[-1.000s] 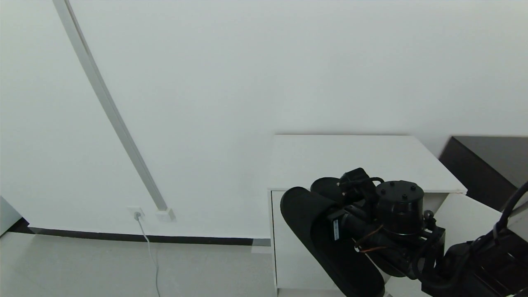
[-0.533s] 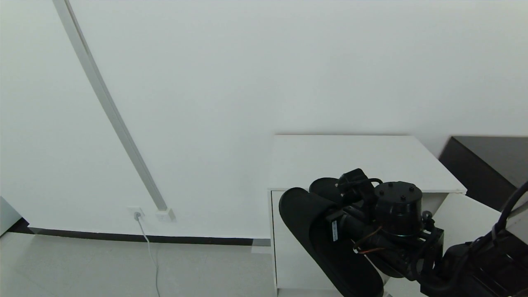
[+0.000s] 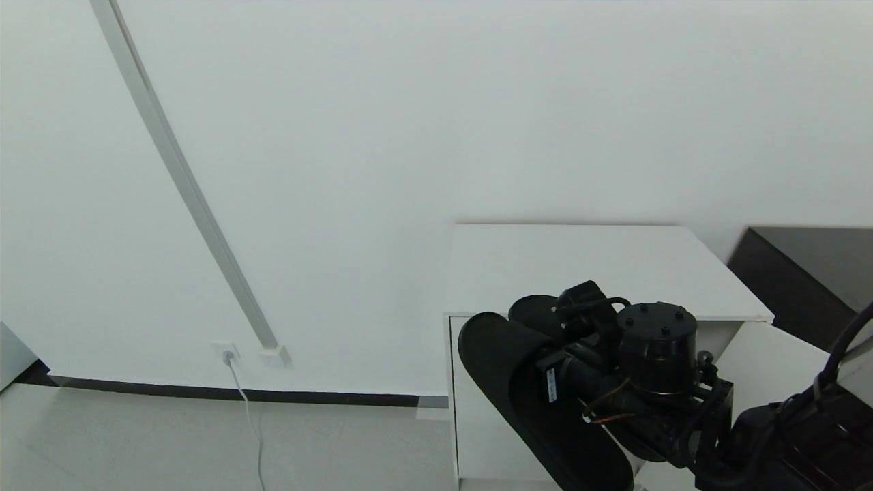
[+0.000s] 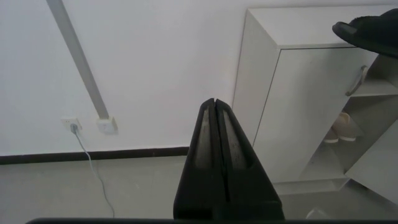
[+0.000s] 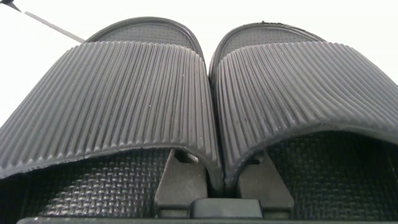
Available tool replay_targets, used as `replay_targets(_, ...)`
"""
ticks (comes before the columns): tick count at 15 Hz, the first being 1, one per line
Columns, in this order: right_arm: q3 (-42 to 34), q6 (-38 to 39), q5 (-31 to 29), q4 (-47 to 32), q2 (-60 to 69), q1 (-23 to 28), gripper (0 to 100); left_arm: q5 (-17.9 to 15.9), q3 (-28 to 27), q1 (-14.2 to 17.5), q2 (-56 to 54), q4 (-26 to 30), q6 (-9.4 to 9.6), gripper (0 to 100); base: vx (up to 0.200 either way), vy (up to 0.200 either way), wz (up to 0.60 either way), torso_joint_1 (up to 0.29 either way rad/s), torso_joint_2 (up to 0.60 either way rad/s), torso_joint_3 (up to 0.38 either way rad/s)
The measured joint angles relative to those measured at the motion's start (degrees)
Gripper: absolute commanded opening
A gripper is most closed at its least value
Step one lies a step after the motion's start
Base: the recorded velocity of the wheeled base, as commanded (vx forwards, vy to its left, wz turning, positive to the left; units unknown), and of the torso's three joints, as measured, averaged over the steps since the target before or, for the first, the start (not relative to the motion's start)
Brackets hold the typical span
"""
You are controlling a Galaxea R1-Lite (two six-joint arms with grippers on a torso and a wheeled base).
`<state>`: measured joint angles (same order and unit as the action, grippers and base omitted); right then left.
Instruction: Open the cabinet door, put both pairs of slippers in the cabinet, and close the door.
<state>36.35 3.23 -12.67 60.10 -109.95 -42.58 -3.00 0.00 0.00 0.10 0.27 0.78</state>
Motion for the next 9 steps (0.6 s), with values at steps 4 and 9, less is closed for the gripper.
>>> replay_targets(4, -0.1, 0.0, 0.0, 0.0, -0.1, 0.0, 0, 0.0, 0.0, 0.0, 0.0, -0.1, 0.0, 0, 0.0, -0.2, 0.0, 0.007, 0.0, 0.0)
replay_targets(9, -0.2, 0.0, 0.0, 0.0, 0.0, 0.0, 0, 0.0, 0.0, 0.0, 0.0, 0.0, 0.0, 0, 0.0, -0.2, 0.0, 0.0, 0.0, 0.003)
